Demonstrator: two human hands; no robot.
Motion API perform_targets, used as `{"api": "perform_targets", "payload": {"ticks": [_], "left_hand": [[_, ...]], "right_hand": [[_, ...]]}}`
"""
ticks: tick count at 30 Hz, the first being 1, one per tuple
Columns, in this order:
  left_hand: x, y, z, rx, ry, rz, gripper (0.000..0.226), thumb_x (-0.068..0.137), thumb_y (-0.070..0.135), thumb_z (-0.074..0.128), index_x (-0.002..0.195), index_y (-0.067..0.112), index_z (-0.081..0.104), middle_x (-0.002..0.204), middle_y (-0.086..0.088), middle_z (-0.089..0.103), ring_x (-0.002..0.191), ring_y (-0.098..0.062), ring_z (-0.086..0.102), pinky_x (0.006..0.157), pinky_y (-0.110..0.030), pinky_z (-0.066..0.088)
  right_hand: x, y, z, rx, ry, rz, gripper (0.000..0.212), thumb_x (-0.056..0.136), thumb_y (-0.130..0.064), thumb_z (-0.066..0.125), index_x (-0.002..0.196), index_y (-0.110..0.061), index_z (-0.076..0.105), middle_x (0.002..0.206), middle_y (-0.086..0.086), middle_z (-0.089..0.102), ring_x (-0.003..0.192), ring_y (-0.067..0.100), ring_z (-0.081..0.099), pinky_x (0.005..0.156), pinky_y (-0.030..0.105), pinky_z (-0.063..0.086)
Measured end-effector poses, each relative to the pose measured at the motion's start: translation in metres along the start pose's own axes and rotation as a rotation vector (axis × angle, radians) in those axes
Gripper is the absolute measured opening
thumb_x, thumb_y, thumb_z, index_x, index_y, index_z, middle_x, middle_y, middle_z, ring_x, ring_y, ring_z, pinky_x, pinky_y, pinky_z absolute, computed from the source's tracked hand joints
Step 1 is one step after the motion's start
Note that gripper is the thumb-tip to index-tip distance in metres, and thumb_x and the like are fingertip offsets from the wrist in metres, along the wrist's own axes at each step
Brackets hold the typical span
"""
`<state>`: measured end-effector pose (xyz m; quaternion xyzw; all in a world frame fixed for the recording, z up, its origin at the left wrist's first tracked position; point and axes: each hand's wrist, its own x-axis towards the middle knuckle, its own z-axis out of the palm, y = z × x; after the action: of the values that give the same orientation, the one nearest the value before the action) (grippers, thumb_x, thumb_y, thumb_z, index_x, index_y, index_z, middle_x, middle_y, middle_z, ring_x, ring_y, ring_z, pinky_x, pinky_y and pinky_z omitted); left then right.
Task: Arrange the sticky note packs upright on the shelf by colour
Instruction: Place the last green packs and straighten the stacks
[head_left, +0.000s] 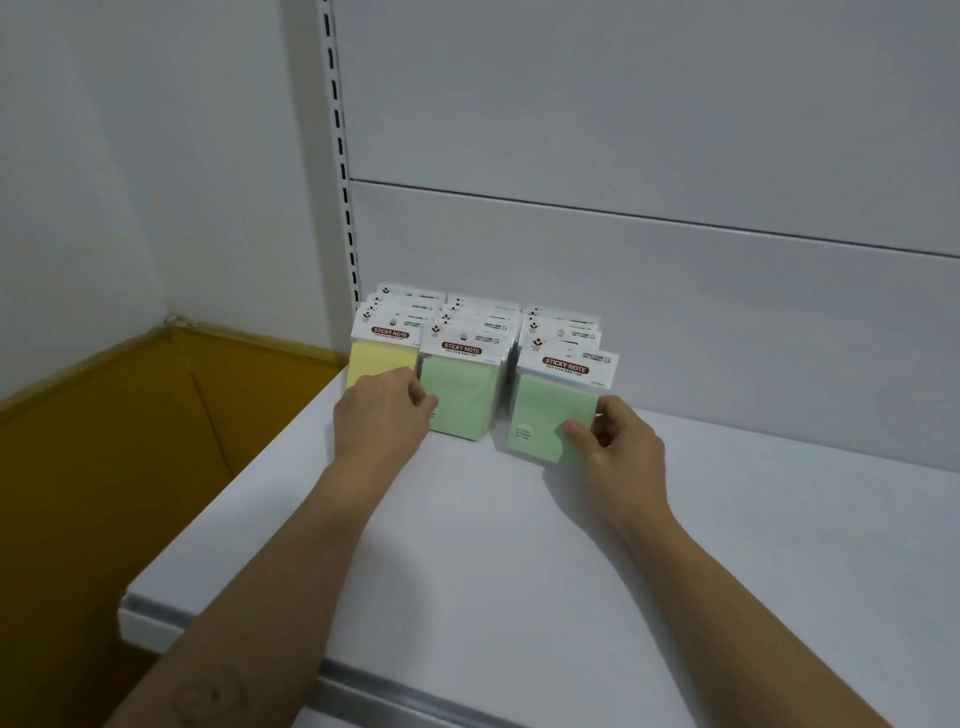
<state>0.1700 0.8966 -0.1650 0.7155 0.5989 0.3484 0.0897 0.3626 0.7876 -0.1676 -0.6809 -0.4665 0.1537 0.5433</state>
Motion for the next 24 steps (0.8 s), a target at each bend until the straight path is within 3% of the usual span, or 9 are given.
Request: {"api": "perform_targets", "payload": {"ticks": [5,8,12,21,24], "left_hand": [[-0.007,0.0,0.002,-0.01,-0.05,0.205,0.025,0.083,0.03,0.067,0.104,0.018,0.059,0.098,0.004,0.058,0.09,-0.016,0.056,0.072,-0.03,0.044],[-0.01,-0.001,0.005,0.006,-0.12,0.276,0.036,0.081,0.03,0.069,0.113,0.018,0.056,0.11,0.004,0.053,0.099,-0.016,0.052,0.076,-0.034,0.048],[-0.013,0.001,0.012,0.049,-0.148,0.334,0.035,0.082,0.027,0.068,0.113,0.017,0.055,0.111,0.001,0.054,0.101,-0.019,0.051,0.075,-0.037,0.049],[-0.019,0.006,0.02,0.074,-0.161,0.386,0.029,0.088,0.023,0.062,0.115,0.016,0.057,0.11,-0.001,0.055,0.104,-0.02,0.05,0.076,-0.036,0.048],[-0.017,0.006,0.017,0.099,-0.078,0.392,0.038,0.085,0.023,0.066,0.121,0.015,0.057,0.115,-0.003,0.054,0.105,-0.023,0.052,0.073,-0.035,0.045]], "right_hand": [[0.005,0.003,0.001,-0.026,0.0,0.002,0.008,0.085,-0.014,0.065,0.088,-0.021,0.062,0.076,-0.002,0.065,0.07,0.01,0.059,0.055,0.01,0.04],[0.005,0.002,0.001,-0.03,-0.016,-0.016,0.007,0.085,-0.014,0.065,0.089,-0.019,0.063,0.074,-0.003,0.064,0.07,0.01,0.058,0.055,0.011,0.039],[0.005,0.0,0.001,-0.04,-0.028,-0.048,0.008,0.086,-0.013,0.066,0.089,-0.02,0.062,0.069,-0.008,0.06,0.061,-0.001,0.054,0.056,0.008,0.039],[0.003,-0.003,-0.001,-0.056,-0.03,-0.073,0.009,0.086,-0.013,0.066,0.091,-0.018,0.062,0.072,-0.007,0.062,0.067,0.001,0.056,0.057,0.007,0.039],[0.003,-0.004,-0.002,-0.056,-0.023,-0.077,0.009,0.086,-0.013,0.066,0.091,-0.019,0.061,0.071,-0.008,0.062,0.067,0.001,0.056,0.057,0.006,0.039]]}}
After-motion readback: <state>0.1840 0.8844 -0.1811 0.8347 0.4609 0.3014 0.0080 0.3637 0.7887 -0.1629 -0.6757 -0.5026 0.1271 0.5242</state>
